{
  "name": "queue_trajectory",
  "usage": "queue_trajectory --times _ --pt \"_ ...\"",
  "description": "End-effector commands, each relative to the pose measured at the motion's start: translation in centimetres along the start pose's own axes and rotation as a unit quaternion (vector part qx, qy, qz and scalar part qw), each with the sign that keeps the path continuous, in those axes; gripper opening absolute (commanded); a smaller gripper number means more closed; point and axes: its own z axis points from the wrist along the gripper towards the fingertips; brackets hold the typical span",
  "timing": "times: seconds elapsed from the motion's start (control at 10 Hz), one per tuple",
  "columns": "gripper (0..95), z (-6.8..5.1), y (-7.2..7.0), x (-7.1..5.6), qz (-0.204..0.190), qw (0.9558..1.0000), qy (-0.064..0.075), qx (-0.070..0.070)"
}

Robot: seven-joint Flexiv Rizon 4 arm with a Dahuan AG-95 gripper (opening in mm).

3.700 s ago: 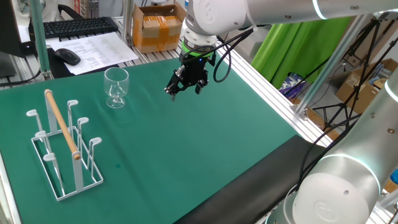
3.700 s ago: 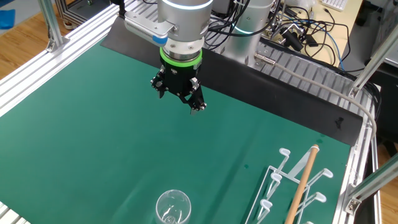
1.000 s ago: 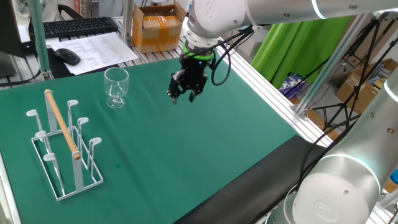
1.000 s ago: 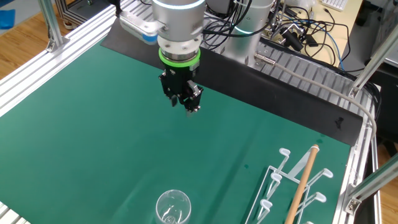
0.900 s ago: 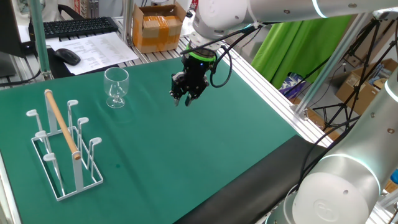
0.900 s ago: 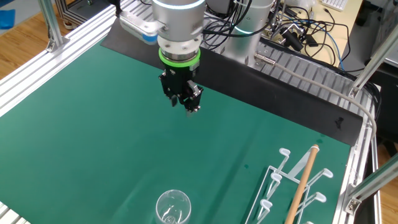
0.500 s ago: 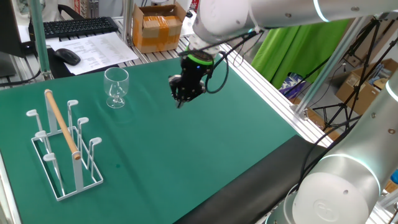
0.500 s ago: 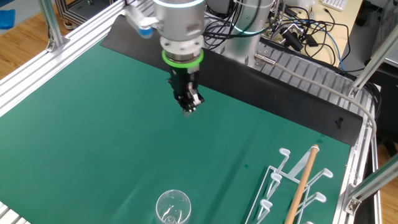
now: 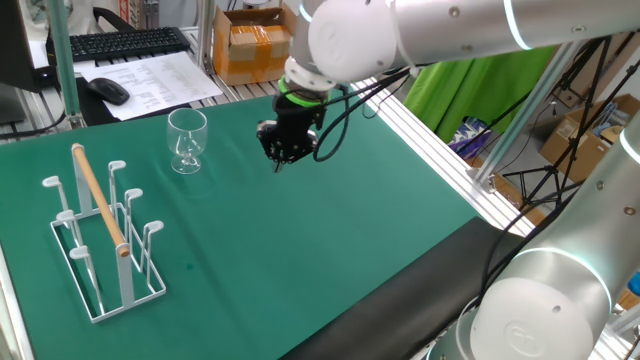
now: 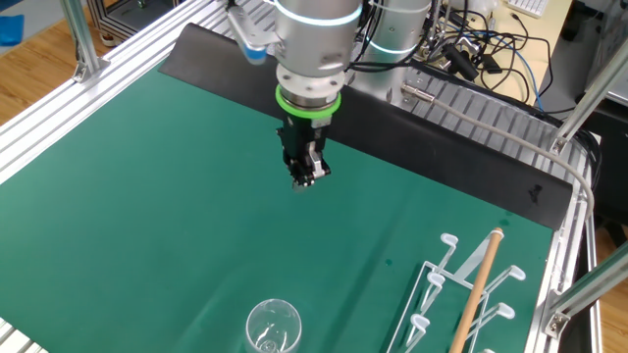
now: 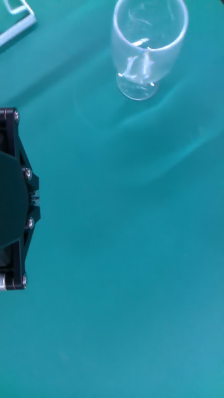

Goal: Put the cup on the cup rack

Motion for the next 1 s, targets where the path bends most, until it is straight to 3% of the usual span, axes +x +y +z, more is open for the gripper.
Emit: queue_trajectory --times 0.1,0.5,1.0 --pt "0.0 0.11 0.05 0.02 -0.049 0.9988 0.003 -0.006" --pt "0.0 0.09 0.95 0.70 -0.051 0.9987 0.002 -0.007" --pt "0.0 0.11 1.02 0.75 -0.052 0.9986 -0.001 -0.001"
